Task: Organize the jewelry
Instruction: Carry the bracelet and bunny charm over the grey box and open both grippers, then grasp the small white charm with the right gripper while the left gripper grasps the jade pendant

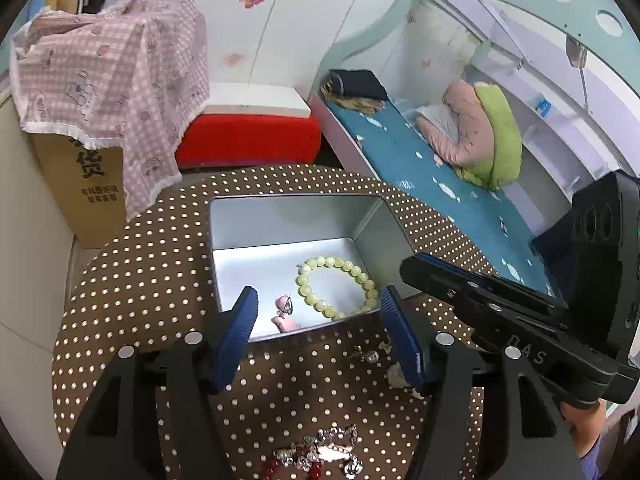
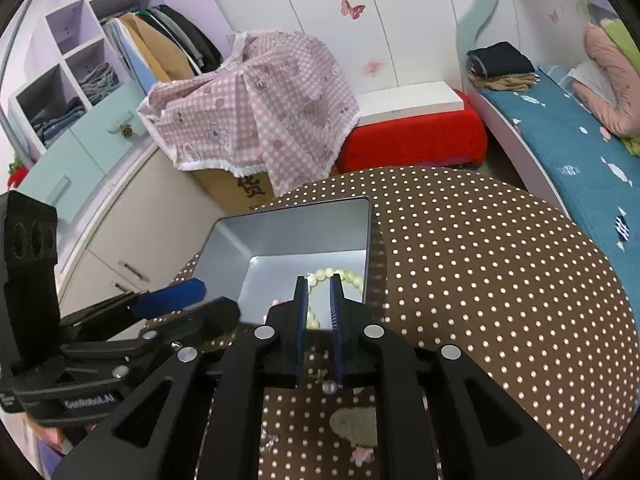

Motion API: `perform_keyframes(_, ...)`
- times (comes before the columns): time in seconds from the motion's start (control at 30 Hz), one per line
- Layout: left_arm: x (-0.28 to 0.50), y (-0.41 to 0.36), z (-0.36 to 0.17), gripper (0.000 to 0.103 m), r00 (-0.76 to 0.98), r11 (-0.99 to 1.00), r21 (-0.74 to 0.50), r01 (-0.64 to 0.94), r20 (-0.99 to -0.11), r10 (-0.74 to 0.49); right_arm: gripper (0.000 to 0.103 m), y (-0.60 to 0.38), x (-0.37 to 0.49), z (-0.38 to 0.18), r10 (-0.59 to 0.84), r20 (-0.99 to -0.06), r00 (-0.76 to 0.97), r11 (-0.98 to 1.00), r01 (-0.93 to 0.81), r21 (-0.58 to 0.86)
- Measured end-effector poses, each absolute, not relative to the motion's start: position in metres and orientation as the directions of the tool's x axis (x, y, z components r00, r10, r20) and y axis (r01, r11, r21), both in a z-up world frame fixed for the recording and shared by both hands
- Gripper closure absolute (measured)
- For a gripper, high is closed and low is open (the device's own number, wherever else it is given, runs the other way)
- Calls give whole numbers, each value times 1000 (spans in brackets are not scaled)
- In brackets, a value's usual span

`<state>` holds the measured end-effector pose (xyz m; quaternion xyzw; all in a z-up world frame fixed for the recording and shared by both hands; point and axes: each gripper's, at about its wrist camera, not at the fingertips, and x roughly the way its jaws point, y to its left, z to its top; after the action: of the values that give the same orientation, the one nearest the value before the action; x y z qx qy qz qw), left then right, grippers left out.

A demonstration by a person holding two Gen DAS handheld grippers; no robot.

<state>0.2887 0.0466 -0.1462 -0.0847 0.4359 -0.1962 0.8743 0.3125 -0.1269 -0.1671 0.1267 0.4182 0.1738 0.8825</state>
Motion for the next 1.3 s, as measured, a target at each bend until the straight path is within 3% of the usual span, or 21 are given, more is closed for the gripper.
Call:
perform_keyframes(0.07, 278, 49, -139, 41, 556, 901, -330, 283, -709, -434, 67, -132, 305, -161, 409, -684, 604, 909, -200, 366)
perform_keyframes(0.1, 273, 50, -135, 41, 564, 901, -326, 285, -703, -433, 52, -136, 297, -157, 402, -675, 618, 911, -200, 359)
perform_keyframes(0.3, 232, 53, -127, 41, 622, 919, -267, 291, -677, -394, 51, -157, 258, -149, 351, -649, 676, 934, -197, 299)
perform_keyframes(0.67, 212, 11, -164, 41, 570, 919, -218, 328, -730, -377, 51, -186, 220, -197, 276, -724, 632, 959, -133, 250)
perform_keyframes(0.97, 208, 12, -185, 41, 552, 933, -233, 276, -756, -352, 52, -155, 215, -223, 309, -758, 575, 951, -213, 225)
perform_keyframes(1.07, 208, 16, -187, 41, 553, 936, -232, 266, -758, -345, 54, -141, 216, -229, 303, -766, 567, 951, -236, 201)
perform_keyframes(1.17, 210, 17, -188, 41, 550, 937, -231, 261, -762, -341, 66, -132, 217, -232, 287, -774, 564, 952, -254, 168)
perform_keyframes(1.23, 211, 14, -189, 41, 546, 935, -238, 263, -762, -347, 84, -130, 217, -232, 250, -779, 576, 960, -252, 122)
perform_keyframes(1.3, 213, 11, -189, 41, 545, 933, -237, 271, -761, -352, 88, -135, 217, -232, 261, -778, 571, 958, -249, 138)
